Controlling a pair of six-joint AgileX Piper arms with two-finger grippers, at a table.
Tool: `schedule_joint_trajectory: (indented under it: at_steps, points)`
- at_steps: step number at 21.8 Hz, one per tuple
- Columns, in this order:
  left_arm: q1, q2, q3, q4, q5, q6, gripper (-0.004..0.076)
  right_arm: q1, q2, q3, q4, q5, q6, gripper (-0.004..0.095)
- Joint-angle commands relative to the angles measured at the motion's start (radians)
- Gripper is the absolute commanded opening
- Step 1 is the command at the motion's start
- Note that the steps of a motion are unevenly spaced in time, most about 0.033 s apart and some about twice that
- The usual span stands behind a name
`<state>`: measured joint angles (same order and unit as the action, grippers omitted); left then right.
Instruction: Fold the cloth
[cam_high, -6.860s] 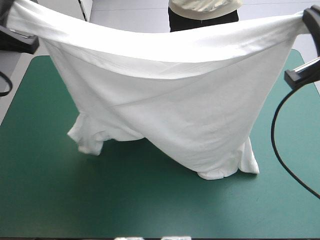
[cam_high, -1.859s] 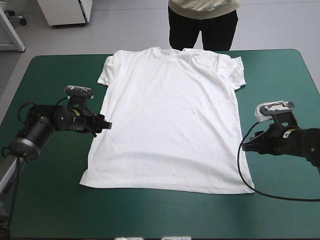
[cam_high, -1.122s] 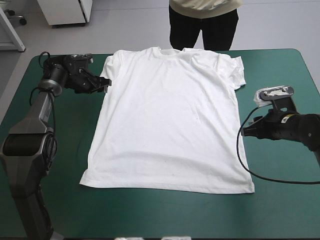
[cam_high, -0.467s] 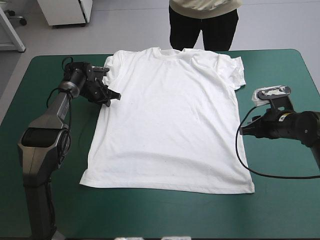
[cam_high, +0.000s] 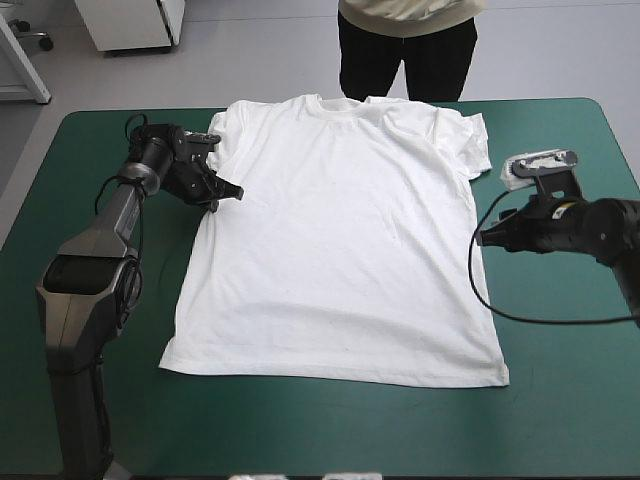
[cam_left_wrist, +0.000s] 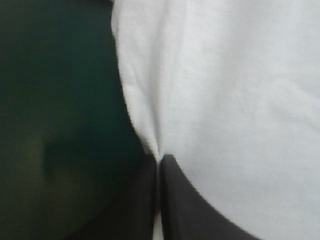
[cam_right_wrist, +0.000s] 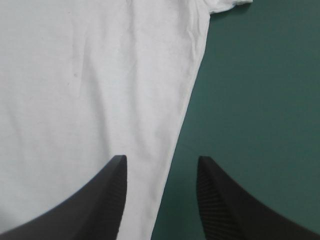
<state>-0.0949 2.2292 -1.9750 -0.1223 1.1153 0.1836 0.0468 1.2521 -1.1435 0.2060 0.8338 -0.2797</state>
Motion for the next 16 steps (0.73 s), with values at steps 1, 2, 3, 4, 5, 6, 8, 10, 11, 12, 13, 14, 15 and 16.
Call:
schedule_joint_trajectory:
  at_steps: [1, 2, 3, 4, 5, 6, 8, 10, 11, 12, 13, 14, 15, 16]
  points:
    - [-0.014, -0.025, -0.009, -0.050, 0.012, 0.006, -0.0009, -0.007, 0.094, -0.120, 0.002, -0.039, -0.013, 0.0533]
    - [-0.014, -0.025, -0.009, -0.050, 0.018, 0.014, -0.0009, -0.007, 0.134, -0.152, 0.002, -0.032, -0.013, 0.0565]
    - [-0.014, -0.025, -0.009, -0.050, 0.023, 0.020, -0.0009, -0.007, 0.174, -0.184, 0.002, -0.023, -0.013, 0.0586]
    - [-0.014, -0.025, -0.009, -0.050, 0.030, 0.021, -0.0009, -0.005, 0.246, -0.240, 0.004, -0.007, -0.013, 0.0596]
    - [-0.014, -0.025, -0.009, -0.050, 0.030, 0.021, -0.0009, -0.005, 0.284, -0.268, 0.013, 0.000, -0.013, 0.0594]
    - [-0.014, -0.025, -0.009, -0.050, 0.030, 0.021, -0.0009, -0.005, 0.314, -0.288, 0.019, 0.005, -0.013, 0.0595]
    - [-0.014, -0.025, -0.009, -0.050, 0.030, 0.022, -0.0009, -0.005, 0.418, -0.355, 0.023, 0.010, -0.013, 0.0594]
    - [-0.014, -0.025, -0.009, -0.050, 0.030, 0.023, -0.0009, -0.005, 0.510, -0.419, 0.019, 0.010, -0.013, 0.0594]
    - [-0.014, -0.025, -0.009, -0.050, 0.030, 0.023, -0.0009, -0.005, 0.542, -0.442, 0.016, 0.010, -0.011, 0.0594]
    - [-0.014, -0.025, -0.009, -0.050, 0.026, 0.023, -0.0009, -0.005, 0.602, -0.488, -0.004, 0.017, 0.004, 0.0590]
    - [-0.014, -0.025, -0.009, -0.054, 0.026, 0.023, -0.0009, -0.005, 0.624, -0.506, -0.012, 0.025, 0.008, 0.0586]
    - [-0.014, -0.025, -0.009, -0.061, 0.021, 0.026, -0.0009, -0.005, 0.676, -0.546, -0.027, 0.039, 0.022, 0.0581]
    - [-0.014, -0.025, -0.009, -0.066, 0.018, 0.026, -0.0009, -0.005, 0.720, -0.574, -0.036, 0.045, 0.025, 0.0580]
    - [-0.014, -0.025, -0.009, -0.066, 0.017, 0.026, -0.0009, -0.005, 0.735, -0.583, -0.036, 0.048, 0.025, 0.0576]
